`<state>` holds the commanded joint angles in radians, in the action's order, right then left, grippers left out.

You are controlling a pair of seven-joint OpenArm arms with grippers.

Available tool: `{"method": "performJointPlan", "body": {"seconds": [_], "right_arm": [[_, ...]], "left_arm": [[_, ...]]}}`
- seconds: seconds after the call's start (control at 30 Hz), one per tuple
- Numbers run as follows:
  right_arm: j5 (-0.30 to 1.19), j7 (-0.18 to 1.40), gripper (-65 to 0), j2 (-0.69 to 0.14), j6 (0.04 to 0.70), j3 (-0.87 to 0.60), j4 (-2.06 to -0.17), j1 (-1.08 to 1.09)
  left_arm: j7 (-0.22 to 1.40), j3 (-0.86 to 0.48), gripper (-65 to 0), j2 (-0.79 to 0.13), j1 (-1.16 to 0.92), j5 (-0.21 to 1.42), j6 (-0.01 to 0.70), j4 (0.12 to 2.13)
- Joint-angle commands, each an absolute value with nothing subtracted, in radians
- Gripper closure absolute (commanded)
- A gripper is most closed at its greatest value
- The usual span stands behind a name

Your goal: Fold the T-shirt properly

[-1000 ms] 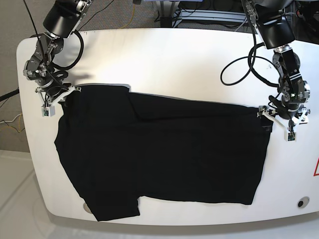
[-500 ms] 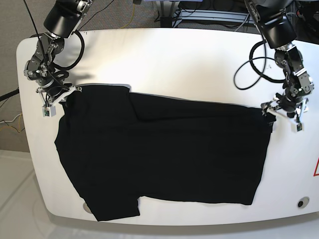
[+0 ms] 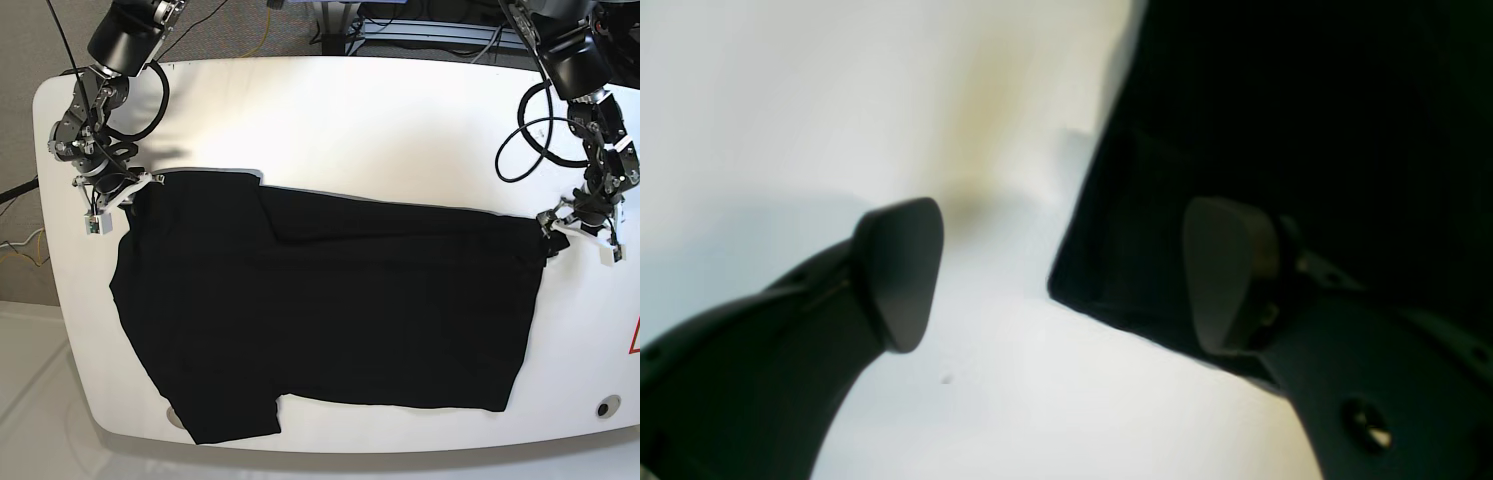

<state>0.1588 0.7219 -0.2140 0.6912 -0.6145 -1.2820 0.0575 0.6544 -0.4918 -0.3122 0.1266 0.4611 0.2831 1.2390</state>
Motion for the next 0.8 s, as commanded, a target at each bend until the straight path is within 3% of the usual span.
{"method": "performJointPlan", "body": {"seconds": [0.33,0.8], "right_arm": [[0.159,0.722,0.0,-0.214,0.691,-0.615,-1.282,0.058],[0.159,0.722,0.0,-0.213,0.691,-0.615,-1.282,0.058]], "left_arm": [[0.653,-0.486,-52.5,-0.312,0.147,0.535,0.283,1.125],[0.593,-0.344,-52.5,-0.312,0.147,0.527,0.283,1.086]]}}
